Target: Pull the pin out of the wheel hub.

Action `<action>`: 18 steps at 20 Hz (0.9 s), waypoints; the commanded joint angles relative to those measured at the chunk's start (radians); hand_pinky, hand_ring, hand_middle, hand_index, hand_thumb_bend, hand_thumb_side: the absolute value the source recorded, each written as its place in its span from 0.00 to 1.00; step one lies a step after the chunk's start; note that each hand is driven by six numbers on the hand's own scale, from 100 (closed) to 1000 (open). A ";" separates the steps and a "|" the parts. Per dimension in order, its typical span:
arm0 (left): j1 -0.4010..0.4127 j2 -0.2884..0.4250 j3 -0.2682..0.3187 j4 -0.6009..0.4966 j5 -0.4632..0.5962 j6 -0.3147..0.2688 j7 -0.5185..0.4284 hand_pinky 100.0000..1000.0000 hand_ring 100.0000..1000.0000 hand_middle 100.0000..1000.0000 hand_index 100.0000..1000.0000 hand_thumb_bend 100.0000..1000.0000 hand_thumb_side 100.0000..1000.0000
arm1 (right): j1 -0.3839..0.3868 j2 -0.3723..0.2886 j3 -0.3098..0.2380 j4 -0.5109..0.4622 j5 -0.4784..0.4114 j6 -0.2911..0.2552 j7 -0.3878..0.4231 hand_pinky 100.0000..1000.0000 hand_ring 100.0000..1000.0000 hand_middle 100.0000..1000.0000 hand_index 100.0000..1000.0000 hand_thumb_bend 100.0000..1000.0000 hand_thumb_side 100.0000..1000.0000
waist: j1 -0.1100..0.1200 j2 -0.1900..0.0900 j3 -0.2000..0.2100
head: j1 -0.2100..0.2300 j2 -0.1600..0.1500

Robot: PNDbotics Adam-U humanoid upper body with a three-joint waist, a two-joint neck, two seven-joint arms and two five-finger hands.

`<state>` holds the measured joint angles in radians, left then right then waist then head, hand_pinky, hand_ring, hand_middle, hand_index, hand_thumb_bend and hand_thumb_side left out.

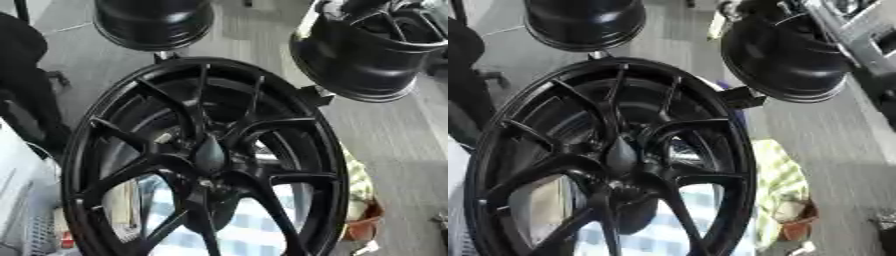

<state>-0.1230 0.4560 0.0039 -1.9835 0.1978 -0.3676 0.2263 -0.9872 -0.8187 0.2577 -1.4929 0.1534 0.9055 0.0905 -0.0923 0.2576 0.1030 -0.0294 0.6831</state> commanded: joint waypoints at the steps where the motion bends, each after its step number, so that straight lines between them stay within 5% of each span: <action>1: -0.001 0.013 0.013 -0.017 -0.005 -0.006 0.005 0.84 0.71 0.64 0.82 0.00 0.70 | 0.017 -0.110 -0.101 0.110 -0.028 0.002 -0.104 0.74 0.67 0.42 0.53 0.05 0.00 | 0.007 -0.013 -0.004 | 0.008 -0.012; 11: -0.001 0.006 0.014 -0.017 -0.018 -0.011 0.012 0.84 0.71 0.64 0.82 0.00 0.70 | 0.078 -0.205 -0.288 0.471 -0.050 0.001 -0.375 0.76 0.69 0.47 0.58 0.07 0.00 | 0.015 0.001 -0.005 | 0.022 -0.014; 14: -0.003 0.006 0.014 -0.017 -0.019 -0.013 0.012 0.84 0.71 0.64 0.82 0.00 0.70 | 0.049 -0.192 -0.318 0.575 -0.008 -0.018 -0.431 0.78 0.75 0.58 0.68 0.12 0.00 | 0.017 0.002 -0.002 | 0.025 -0.015; 15: -0.003 0.007 0.014 -0.017 -0.019 -0.014 0.012 0.84 0.71 0.64 0.82 0.00 0.70 | 0.039 -0.186 -0.325 0.610 0.013 -0.030 -0.442 0.79 0.79 0.71 0.77 0.21 0.01 | 0.018 0.003 -0.001 | 0.026 -0.015; 16: -0.004 0.007 0.014 -0.017 -0.020 -0.015 0.012 0.84 0.71 0.64 0.82 0.00 0.70 | 0.030 -0.180 -0.328 0.642 0.034 -0.043 -0.442 0.80 0.83 0.81 0.84 0.30 0.13 | 0.019 0.003 -0.001 | 0.027 -0.016; 18: -0.003 0.006 0.013 -0.017 -0.020 -0.015 0.012 0.84 0.71 0.64 0.82 0.00 0.70 | 0.015 -0.172 -0.331 0.697 0.083 -0.061 -0.419 0.81 0.85 0.86 0.88 0.33 0.22 | 0.020 0.004 0.000 | 0.029 -0.015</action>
<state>-0.1220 0.4550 0.0096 -1.9835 0.1845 -0.3793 0.2377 -0.9517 -0.9609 -0.0591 -0.8210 0.2052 0.8184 -0.2910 -0.0749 0.2776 0.1034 -0.0032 0.6796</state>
